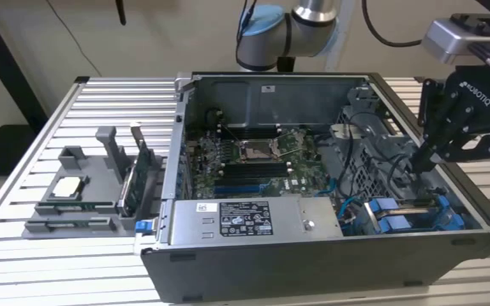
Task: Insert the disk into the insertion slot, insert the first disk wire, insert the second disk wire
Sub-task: 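Insert the second disk wire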
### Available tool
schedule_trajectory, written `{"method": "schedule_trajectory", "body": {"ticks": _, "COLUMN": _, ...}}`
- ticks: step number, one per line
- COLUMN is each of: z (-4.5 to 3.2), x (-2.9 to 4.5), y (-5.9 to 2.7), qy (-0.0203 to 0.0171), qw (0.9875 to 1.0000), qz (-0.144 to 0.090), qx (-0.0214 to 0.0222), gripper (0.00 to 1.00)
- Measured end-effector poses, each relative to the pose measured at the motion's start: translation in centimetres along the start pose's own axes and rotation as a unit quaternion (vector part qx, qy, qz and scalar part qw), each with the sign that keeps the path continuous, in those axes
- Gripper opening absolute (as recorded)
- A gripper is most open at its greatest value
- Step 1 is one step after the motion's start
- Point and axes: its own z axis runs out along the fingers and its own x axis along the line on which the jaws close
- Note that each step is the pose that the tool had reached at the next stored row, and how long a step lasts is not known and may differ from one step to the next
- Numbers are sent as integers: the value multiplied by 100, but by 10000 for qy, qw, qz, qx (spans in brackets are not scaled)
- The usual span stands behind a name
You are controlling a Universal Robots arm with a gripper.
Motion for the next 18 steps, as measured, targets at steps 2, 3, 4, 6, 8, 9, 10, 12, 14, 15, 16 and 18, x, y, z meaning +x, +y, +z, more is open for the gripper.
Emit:
{"method": "schedule_trajectory", "body": {"ticks": 2, "z": 36, "x": 13, "y": -3, "qy": 0, "qw": 10000, "qz": 0, "qx": -1, "gripper": 16}}
{"method": "schedule_trajectory", "body": {"ticks": 3, "z": 54, "x": 19, "y": -4, "qy": 0, "qw": 10000, "qz": 0, "qx": -2, "gripper": 16}}
{"method": "schedule_trajectory", "body": {"ticks": 4, "z": 72, "x": 24, "y": -5, "qy": 1, "qw": 10000, "qz": 1, "qx": -3, "gripper": 16}}
{"method": "schedule_trajectory", "body": {"ticks": 6, "z": 108, "x": 31, "y": -8, "qy": 0, "qw": 10000, "qz": 1, "qx": -4, "gripper": 16}}
{"method": "schedule_trajectory", "body": {"ticks": 8, "z": 141, "x": 36, "y": -10, "qy": 0, "qw": 10000, "qz": 0, "qx": -5, "gripper": 16}}
{"method": "schedule_trajectory", "body": {"ticks": 9, "z": 151, "x": 37, "y": -11, "qy": 0, "qw": 10000, "qz": 1, "qx": -5, "gripper": 16}}
{"method": "schedule_trajectory", "body": {"ticks": 10, "z": 153, "x": 37, "y": -11, "qy": 1, "qw": 10000, "qz": 1, "qx": -5, "gripper": 16}}
{"method": "schedule_trajectory", "body": {"ticks": 12, "z": 153, "x": 37, "y": -11, "qy": 2, "qw": 10000, "qz": 1, "qx": -5, "gripper": 16}}
{"method": "schedule_trajectory", "body": {"ticks": 14, "z": 155, "x": 37, "y": -11, "qy": 0, "qw": 10000, "qz": 1, "qx": -8, "gripper": 16}}
{"method": "schedule_trajectory", "body": {"ticks": 15, "z": 155, "x": 37, "y": -11, "qy": 0, "qw": 10000, "qz": 1, "qx": -8, "gripper": 16}}
{"method": "schedule_trajectory", "body": {"ticks": 16, "z": 155, "x": 37, "y": -11, "qy": 1, "qw": 10000, "qz": 1, "qx": -8, "gripper": 16}}
{"method": "schedule_trajectory", "body": {"ticks": 18, "z": 155, "x": 37, "y": -11, "qy": 1, "qw": 10000, "qz": 1, "qx": -8, "gripper": 16}}
